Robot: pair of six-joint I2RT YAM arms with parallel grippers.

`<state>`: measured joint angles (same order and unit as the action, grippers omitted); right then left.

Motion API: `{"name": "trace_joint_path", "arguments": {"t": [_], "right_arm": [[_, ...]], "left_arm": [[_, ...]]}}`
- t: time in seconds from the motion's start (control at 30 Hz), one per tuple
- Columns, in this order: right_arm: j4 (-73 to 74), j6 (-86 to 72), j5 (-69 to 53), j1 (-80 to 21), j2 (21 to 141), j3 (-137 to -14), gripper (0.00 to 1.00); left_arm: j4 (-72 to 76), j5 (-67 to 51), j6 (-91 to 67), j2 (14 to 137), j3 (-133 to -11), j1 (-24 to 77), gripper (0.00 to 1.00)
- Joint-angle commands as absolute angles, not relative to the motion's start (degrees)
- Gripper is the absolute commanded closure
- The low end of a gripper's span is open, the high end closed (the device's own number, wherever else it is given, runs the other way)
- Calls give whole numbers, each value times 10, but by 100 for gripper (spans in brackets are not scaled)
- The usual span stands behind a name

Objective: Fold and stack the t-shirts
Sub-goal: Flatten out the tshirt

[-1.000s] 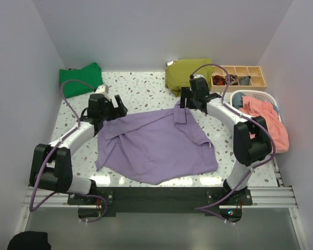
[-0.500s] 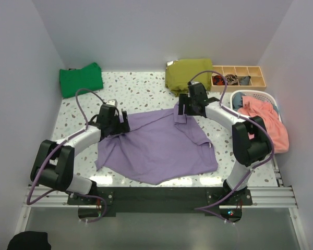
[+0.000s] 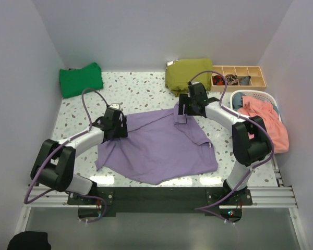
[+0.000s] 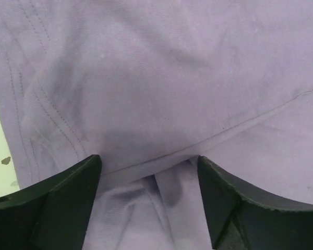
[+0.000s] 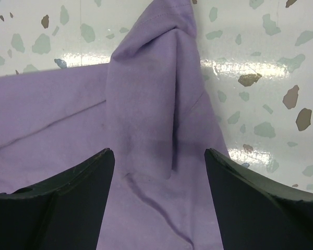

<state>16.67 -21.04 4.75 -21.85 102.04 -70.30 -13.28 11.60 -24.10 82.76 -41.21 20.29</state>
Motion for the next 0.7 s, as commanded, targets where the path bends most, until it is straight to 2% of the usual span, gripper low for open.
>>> {"name": "trace_joint_path", "arguments": {"t": [0.0,0.03,0.1,0.2,0.23,0.3,0.43,0.53,0.67], "right_arm": [[149,-220,40,-221,1034,-714,26],[148,-220,37,-221,1037,-717,27],[145,-222,28,-221,1047,-727,28],[150,-228,10,-221,1065,-746,30],[150,-229,2,-221,1070,-750,33],[146,-229,1,-222,1079,-758,34],[158,-216,-10,-238,1099,-780,36],[187,-195,12,-255,1114,-809,44],[211,-183,53,-271,1134,-833,77]], "left_arm": [[-113,163,-216,832,-412,211,27],[-110,163,-215,830,-412,211,36],[-102,162,-212,823,-409,211,46],[-98,162,-210,819,-407,211,71],[-98,162,-210,819,-408,211,74],[-96,163,-207,821,-410,211,88],[-89,163,-203,825,-412,211,97],[-84,165,-204,831,-413,212,100],[-83,165,-203,837,-415,211,100]]}}
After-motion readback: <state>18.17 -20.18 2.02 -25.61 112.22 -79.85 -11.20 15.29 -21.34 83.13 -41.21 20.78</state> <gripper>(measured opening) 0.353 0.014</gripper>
